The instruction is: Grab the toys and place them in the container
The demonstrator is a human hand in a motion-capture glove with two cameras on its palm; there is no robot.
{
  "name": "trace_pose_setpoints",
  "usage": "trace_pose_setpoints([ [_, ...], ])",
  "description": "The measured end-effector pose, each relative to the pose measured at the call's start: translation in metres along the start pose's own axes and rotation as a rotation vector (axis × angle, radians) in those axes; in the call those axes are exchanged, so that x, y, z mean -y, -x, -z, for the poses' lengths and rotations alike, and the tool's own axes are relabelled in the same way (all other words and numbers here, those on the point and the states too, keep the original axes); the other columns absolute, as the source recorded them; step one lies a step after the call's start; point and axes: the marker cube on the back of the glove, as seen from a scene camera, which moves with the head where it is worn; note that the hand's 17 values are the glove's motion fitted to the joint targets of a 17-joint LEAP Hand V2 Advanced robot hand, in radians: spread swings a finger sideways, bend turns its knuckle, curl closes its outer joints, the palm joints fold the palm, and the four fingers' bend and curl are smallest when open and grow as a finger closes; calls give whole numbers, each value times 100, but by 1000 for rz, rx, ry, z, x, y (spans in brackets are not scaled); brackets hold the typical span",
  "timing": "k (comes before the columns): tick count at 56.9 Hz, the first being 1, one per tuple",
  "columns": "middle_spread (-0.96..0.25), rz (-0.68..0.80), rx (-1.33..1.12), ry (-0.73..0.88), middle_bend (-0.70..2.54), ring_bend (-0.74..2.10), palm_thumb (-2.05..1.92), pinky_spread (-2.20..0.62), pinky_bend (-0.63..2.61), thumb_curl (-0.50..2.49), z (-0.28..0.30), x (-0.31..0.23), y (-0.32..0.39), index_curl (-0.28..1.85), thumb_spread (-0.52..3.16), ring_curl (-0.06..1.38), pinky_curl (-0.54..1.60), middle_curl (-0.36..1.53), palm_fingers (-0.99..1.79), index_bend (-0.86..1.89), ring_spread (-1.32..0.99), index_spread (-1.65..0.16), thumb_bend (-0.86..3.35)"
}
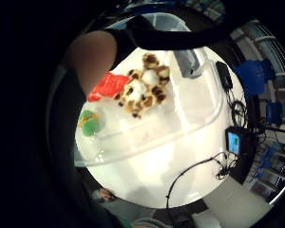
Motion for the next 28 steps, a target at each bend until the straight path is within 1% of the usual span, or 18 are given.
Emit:
trace_pose_setpoints([
  [5,-16,90,13,-54,13,45,3,2,107,36,16,-52,-1,23,136,30,33,38,-19,12,-13,-32,-5],
  [9,-15,158,67,-78,13,43,-6,2,105,32,29,-110,-10,23,134,30,32,36,-18,13,-12,-33,-6],
  [14,-15,203,35,-116,14,40,-11,3,100,28,28,-181,-28,25,131,29,31,34,-15,16,-11,-34,-8],
  [16,-15,199,22,-131,15,39,-12,3,99,26,24,-208,-37,25,130,29,31,34,-13,16,-11,-34,-8],
  [22,-15,115,-8,-147,15,37,-11,3,93,22,-3,-278,-54,27,127,29,30,33,-8,18,-10,-35,-8],
  [28,-15,112,7,-153,15,36,-11,3,91,20,-27,-321,-52,29,125,29,29,31,-7,18,-10,-36,-7],
])
